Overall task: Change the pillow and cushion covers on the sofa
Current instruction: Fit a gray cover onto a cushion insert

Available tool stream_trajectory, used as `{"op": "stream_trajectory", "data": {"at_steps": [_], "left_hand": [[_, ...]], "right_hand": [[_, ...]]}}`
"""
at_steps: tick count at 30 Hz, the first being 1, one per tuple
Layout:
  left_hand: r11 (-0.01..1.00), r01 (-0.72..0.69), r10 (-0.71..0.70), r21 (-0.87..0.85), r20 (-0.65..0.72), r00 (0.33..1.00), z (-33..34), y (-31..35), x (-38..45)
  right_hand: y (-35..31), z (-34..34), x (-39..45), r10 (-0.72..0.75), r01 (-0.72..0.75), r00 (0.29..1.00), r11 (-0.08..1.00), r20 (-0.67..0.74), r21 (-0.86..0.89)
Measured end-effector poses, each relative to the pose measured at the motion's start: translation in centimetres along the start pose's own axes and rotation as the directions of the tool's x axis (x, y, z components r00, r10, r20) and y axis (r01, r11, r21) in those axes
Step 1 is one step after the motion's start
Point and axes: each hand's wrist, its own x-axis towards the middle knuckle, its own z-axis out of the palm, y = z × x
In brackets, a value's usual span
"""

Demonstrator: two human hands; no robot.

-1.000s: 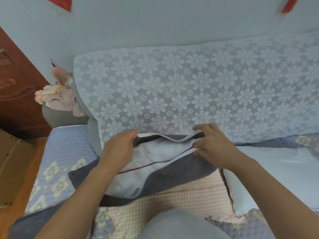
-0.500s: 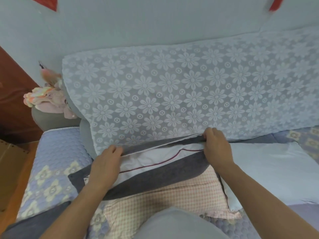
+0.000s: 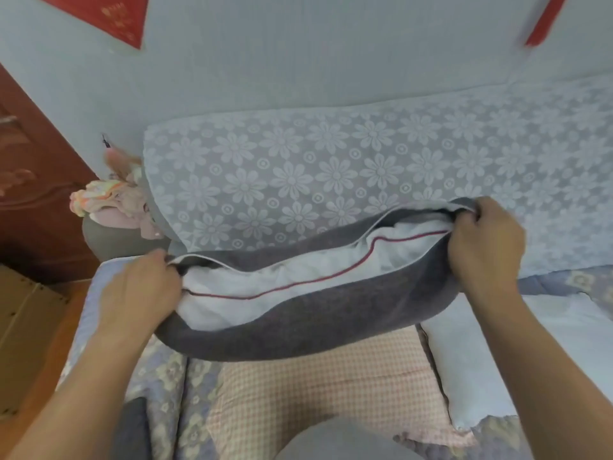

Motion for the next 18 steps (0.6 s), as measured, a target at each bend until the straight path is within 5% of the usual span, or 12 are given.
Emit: {"op": "stream_trajectory", "data": {"at_steps": [2,3,5,6,9,12,15,18], "left_hand": [[0.999,-0.022,0.018,-0.04,-0.094,0.995,-0.9,1.8,0.5],[0.999,-0.05,0.05,-0.001,-0.004,0.999,-0.2,3.0,1.0],[0.984,-0.1,0.055,0.15,0.274,0.96,3.0,4.3,0.6],[0.983,-0.092,0.041,0.162,0.296,0.954,4.1,4.8,0.2],[0.993,-0.106,0.104,0.053,0.051,0.993,3.6,6.2,0.5],[0.997,-0.035,0.04,0.069,-0.082,0.996,-0.4,5.4,0.8],[0.987,0.066,-0.079,0.148,0.084,0.993,-3.2,4.2,3.2],[0.984,-0.006,-0.039,0.175,0.253,0.967,-1.2,4.7,4.2]], "right_hand": [[-0.7,-0.3,1.4,0.035,-0.016,0.982,0.995,-0.184,0.102],[-0.9,0.7,1.9,0.027,-0.022,0.993,0.999,-0.117,0.046],[0.9,3.0,1.8,0.088,-0.044,0.969,0.981,0.231,-0.189],[2.0,3.7,1.7,0.147,-0.078,0.945,0.969,0.292,-0.236],[3.0,2.3,1.7,0.185,-0.16,0.977,0.965,0.107,-0.21],[3.2,-0.3,1.7,0.073,-0.096,0.987,0.983,-0.145,-0.158],[5.0,-0.3,3.4,0.033,-0.077,0.979,0.972,-0.199,-0.22],[7.9,2.2,4.7,0.151,-0.117,0.988,0.86,0.028,-0.496]]}}
